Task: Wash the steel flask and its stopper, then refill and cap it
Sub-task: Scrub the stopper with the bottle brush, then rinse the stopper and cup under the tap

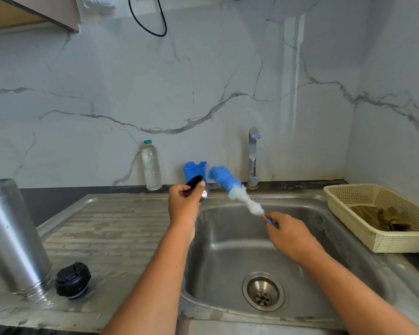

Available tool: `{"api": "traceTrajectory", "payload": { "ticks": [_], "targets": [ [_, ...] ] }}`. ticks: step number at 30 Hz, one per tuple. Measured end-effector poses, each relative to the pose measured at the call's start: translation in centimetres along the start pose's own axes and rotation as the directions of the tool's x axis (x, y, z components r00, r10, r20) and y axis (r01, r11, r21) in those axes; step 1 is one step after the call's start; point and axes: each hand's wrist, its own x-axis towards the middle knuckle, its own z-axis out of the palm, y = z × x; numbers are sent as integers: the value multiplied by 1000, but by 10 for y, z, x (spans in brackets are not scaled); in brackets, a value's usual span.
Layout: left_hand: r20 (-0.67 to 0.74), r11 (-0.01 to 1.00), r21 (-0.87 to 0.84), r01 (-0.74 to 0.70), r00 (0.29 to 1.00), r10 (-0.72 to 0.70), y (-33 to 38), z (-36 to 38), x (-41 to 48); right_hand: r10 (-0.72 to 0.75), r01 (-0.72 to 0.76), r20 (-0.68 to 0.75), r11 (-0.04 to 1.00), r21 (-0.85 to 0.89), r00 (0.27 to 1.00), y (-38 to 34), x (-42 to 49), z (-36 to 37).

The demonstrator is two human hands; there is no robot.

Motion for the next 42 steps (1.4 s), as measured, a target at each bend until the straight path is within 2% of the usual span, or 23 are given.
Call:
{"api": "traceTrajectory", "payload": {
  "ticks": [4, 7, 12, 14, 17, 21, 27, 34, 42],
  "targets": [
    [29, 995, -96, 23, 999, -20, 0, 2, -4, -9, 8, -91, 1000, -12, 996, -8, -5, 1],
    [29, 993, -106, 55, 998, -52, -2, 1, -1, -64, 57, -153, 997, -51, 986, -24, -3, -6],
    [-13, 988, -136, 72, 997, -74, -14, -1, 6, -201, 124, -229, 942, -312, 952, -64, 27, -25],
    [-18, 985, -139, 99, 995, -102, -18, -3, 10, -282, 149, -234, 874, -462, 930, -88, 44, -35],
    [-40, 982, -133, 135, 989, -142, -21, -3, 14, -383, 129, -217, 700, -703, 898, -124, 66, -47],
    [-61, 978, -114, 172, 982, -180, -28, -4, 18, -426, 73, -180, 513, -855, 887, -161, 98, -50],
    [-61, 980, -115, 160, 984, -168, -29, 3, 17, -451, 51, -107, 323, -945, 886, -200, 131, -44],
    [-47, 978, -100, 184, 981, -189, -35, 9, 16, -478, 80, -65, 275, -958, 876, -209, 169, -18],
    [-36, 983, -108, 152, 987, -156, -35, 12, 16, -575, 112, -31, 212, -971, 818, -214, 199, 2]
  ]
}}
